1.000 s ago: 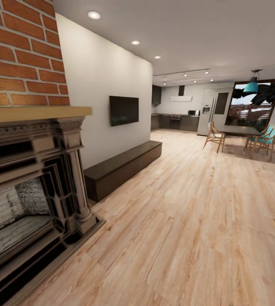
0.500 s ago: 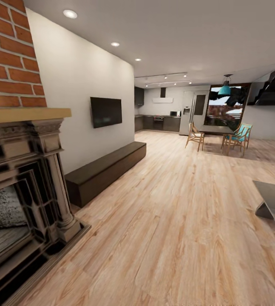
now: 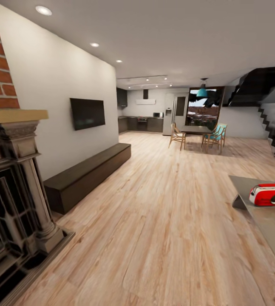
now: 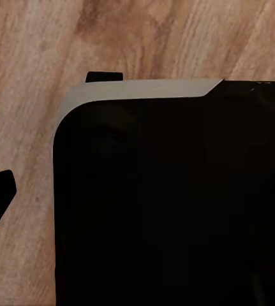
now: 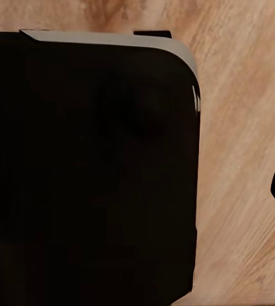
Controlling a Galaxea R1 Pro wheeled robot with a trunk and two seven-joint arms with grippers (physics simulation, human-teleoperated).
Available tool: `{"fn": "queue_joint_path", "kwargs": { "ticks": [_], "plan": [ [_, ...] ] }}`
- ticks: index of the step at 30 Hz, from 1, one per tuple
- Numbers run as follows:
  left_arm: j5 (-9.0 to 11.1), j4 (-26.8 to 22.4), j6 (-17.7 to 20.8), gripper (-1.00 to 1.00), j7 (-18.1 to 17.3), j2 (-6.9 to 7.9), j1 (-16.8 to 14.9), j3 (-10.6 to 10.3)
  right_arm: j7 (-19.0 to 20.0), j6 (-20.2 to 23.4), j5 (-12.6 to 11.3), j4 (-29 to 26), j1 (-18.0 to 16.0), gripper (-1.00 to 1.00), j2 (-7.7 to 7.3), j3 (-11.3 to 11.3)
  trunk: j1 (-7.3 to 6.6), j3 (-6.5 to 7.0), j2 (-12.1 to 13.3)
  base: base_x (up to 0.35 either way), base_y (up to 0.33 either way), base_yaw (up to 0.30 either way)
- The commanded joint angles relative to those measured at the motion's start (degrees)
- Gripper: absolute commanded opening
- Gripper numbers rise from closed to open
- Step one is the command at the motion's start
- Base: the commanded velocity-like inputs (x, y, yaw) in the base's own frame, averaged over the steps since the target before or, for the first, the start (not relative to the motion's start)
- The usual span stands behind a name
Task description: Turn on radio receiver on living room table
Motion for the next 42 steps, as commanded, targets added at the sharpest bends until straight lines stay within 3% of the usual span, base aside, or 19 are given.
{"fn": "queue_joint_path", "kwargs": {
  "ticks": [1, 23, 42],
  "plan": [
    [0.00, 0.00, 0.00, 1.00, 0.00, 0.00, 0.00, 0.00, 0.00, 0.00, 0.00, 0.00, 0.00, 1.00, 0.00, 0.02, 0.00, 0.03, 0.00, 0.000, 0.000, -0.261],
    [0.00, 0.05, 0.00, 1.00, 0.00, -0.14, 0.00, -0.05, 0.00, 0.00, 0.36, 0.00, 0.00, 1.00, 0.00, 0.17, 0.00, 0.17, 0.00, 0.007, 0.000, -0.273],
    [0.00, 0.19, 0.17, 1.00, 0.00, -0.26, 0.00, -0.18, 0.00, 0.00, 0.63, 0.00, 0.00, 1.00, 0.00, 0.26, 0.00, 0.17, 0.00, 0.303, 0.000, -0.016]
  ]
}}
